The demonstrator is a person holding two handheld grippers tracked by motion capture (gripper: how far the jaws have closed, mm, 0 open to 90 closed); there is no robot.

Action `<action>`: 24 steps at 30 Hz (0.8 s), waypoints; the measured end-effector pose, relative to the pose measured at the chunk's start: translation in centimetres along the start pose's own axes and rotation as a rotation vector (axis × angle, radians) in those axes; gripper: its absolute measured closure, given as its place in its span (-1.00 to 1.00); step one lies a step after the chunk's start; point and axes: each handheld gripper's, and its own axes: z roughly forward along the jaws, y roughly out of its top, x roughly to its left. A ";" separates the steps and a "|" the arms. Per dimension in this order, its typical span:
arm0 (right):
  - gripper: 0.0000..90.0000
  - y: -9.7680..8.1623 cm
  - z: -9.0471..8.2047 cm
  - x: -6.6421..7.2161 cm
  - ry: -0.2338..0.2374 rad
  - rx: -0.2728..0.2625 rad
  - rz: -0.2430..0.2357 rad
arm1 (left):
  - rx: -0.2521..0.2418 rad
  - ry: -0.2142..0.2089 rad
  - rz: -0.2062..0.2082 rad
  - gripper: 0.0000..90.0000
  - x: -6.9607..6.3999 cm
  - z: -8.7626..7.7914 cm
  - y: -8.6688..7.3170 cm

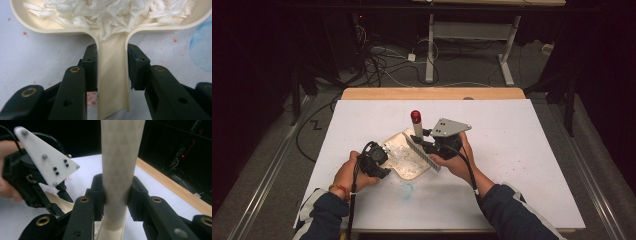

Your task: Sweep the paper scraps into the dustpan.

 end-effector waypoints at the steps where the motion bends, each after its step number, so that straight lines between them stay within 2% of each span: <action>1: 0.58 0.2 -0.5 -0.1 0.008 -0.007 0.007 | -0.001 -0.001 -0.001 0.41 0.0 0.0 0.0; 6: 0.58 0.3 -1.3 -0.2 -0.001 0.006 -0.009 | -0.003 -0.004 -0.005 0.41 0.1 0.0 -0.1; 11: 0.58 -0.1 -1.8 -1.3 -0.040 0.022 0.002 | -0.006 -0.010 -0.009 0.41 0.1 0.0 -0.1; 14: 0.58 -0.6 -1.6 -2.0 -0.089 0.058 -0.021 | -0.008 -0.014 -0.012 0.41 0.1 0.0 -0.2; 15: 0.58 -1.1 -1.2 -2.4 -0.097 0.075 -0.011 | -0.007 -0.013 -0.011 0.41 0.2 0.0 -0.1; 18: 0.58 -1.5 -0.6 -2.7 -0.111 0.095 -0.010 | -0.006 -0.012 -0.012 0.41 0.2 0.0 -0.1; 20: 0.58 -1.7 0.5 -2.8 -0.132 0.108 -0.059 | -0.006 -0.012 -0.013 0.41 0.1 0.0 -0.1; 22: 0.58 -1.8 0.8 -2.8 -0.123 0.102 -0.057 | -0.008 -0.013 -0.013 0.41 0.2 0.0 -0.1; 24: 0.58 -1.9 1.2 -2.7 -0.091 0.091 -0.047 | -0.007 -0.019 -0.015 0.41 0.2 0.1 -0.2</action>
